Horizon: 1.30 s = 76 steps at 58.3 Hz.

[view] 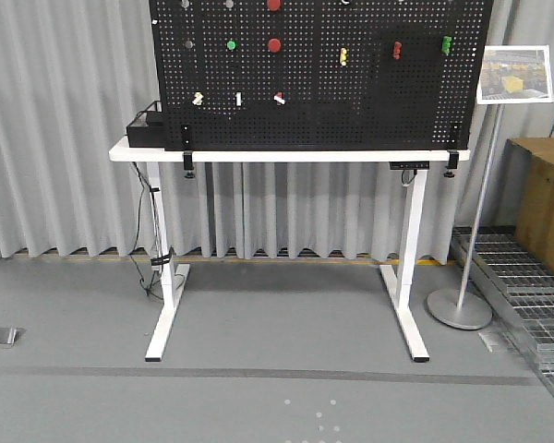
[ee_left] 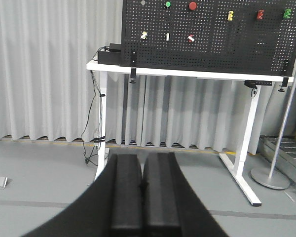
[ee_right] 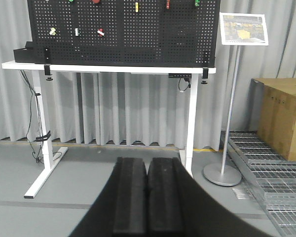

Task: Rotate knob clockwise with right arm
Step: 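Drive the base forward up to the black pegboard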

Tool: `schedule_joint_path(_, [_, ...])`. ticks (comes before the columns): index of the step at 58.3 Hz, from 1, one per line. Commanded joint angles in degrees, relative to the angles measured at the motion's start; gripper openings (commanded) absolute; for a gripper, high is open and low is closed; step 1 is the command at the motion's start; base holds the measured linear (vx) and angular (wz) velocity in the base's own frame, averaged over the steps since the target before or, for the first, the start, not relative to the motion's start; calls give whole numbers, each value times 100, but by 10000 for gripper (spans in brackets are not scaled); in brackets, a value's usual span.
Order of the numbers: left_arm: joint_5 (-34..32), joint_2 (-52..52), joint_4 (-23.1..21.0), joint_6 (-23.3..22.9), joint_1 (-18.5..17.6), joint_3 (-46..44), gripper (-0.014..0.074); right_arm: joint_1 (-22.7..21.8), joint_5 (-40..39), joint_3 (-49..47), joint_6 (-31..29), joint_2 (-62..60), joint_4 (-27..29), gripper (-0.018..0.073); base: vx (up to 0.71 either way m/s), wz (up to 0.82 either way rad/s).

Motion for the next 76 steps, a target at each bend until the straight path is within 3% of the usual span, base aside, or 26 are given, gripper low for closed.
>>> schedule_joint_path(1, [-471, 1, -48, -34, 11, 75, -6, -40, -475, 46, -33, -57, -31, -9, 6, -1])
schedule_joint_path(31, [-471, 1, -48, -34, 11, 75, -6, -40, -475, 46, -33, -57, -31, -9, 22, -2])
schedule_joint_path(76, [-471, 1, -48, -34, 11, 75, -6, -40, -475, 46, -33, -57, -31, -9, 45, -4])
